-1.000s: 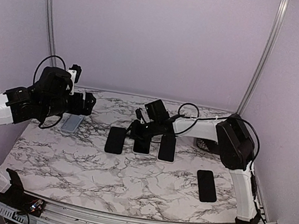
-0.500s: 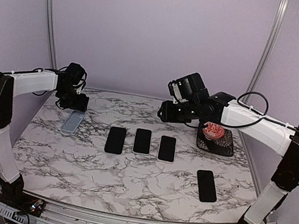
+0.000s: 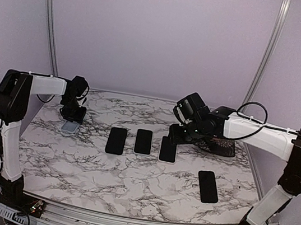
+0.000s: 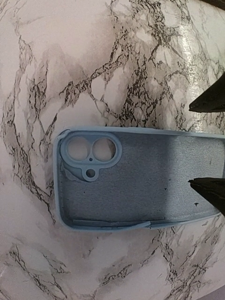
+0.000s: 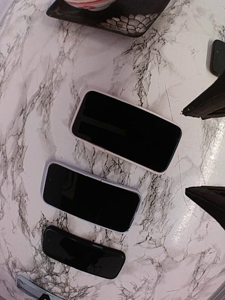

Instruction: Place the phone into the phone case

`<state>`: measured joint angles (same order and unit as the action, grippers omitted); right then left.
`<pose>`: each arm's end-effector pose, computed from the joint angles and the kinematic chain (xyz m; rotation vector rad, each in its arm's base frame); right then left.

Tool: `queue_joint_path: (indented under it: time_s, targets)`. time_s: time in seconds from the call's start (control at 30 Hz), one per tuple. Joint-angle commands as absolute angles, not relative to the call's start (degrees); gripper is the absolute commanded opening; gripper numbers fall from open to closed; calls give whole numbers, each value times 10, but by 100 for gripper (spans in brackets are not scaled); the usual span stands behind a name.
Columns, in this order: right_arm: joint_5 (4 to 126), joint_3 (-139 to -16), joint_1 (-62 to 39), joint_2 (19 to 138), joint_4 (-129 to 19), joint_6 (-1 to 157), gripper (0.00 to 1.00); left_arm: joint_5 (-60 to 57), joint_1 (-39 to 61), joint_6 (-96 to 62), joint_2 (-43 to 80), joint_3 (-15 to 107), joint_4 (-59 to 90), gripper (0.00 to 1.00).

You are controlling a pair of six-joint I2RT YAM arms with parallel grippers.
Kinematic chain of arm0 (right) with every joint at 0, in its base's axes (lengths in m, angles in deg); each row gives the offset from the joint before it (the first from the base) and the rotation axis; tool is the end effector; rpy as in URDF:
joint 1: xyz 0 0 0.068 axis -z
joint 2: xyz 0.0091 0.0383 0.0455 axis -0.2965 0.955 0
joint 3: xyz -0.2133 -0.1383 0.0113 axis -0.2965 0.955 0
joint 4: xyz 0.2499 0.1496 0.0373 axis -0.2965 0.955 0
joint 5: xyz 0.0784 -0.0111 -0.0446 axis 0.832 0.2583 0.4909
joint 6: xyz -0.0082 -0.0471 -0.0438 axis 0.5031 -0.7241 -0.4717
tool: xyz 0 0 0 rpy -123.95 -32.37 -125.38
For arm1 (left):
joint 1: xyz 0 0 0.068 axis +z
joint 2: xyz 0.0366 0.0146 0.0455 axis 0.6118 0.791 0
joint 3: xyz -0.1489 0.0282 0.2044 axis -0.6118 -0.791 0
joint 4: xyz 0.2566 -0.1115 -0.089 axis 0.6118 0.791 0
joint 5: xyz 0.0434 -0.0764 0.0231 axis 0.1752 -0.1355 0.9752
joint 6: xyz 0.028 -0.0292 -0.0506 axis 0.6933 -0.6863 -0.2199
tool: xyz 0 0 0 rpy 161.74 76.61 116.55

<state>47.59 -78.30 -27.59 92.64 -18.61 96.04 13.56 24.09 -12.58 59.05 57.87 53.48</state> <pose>0.2859 0.2723 0.2203 -0.3797 2.5261 0.2647 0.4317 -0.0985 0.1252 0.1316 2.7304 0.0619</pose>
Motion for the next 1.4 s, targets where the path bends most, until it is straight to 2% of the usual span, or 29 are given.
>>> queue_joint_path:
  time_s: [0.0, 0.3, 0.47, 0.63, 0.73, 0.77, 0.8, 0.83, 0.87, 0.97, 1.13, 1.37]
  targets:
    - [464, -784, -278, 903, -185, 963, 48, 112, 259, -125, 623, 579, 551, 45]
    - [467, -784, -278, 887, -186, 964, 48, 59, 261, -120, 621, 563, 550, 0]
    - [472, -792, -290, 880, -200, 965, 48, 38, 259, -124, 567, 551, 530, 0]
    - [481, -811, -315, 887, -238, 978, 48, 4, 223, -120, 399, 461, 423, 0]
    - [516, -813, -333, 895, -328, 1001, 50, -18, 154, -92, 306, 381, 362, 0]
    - [526, -812, -339, 897, -363, 1012, 55, -12, 129, -94, 276, 355, 339, 0]
    - [535, -808, -347, 899, -403, 1021, 66, -10, 107, -98, 248, 331, 314, 0]
    - [541, -796, -355, 900, -450, 1034, 90, -9, 85, -104, 222, 306, 284, 0]
    - [545, -786, -363, 902, -491, 1048, 98, -4, 66, -112, 198, 282, 256, 0]
    - [554, -778, -377, 922, -594, 1086, 99, 5, 31, -146, 148, 233, 184, 0]
    - [555, -803, -389, 989, -620, 1159, 99, 27, -9, -147, 144, 210, 147, 0]
    - [551, -761, -402, 1032, -626, 1236, 99, 19, -55, -175, 189, 193, 139, 0]
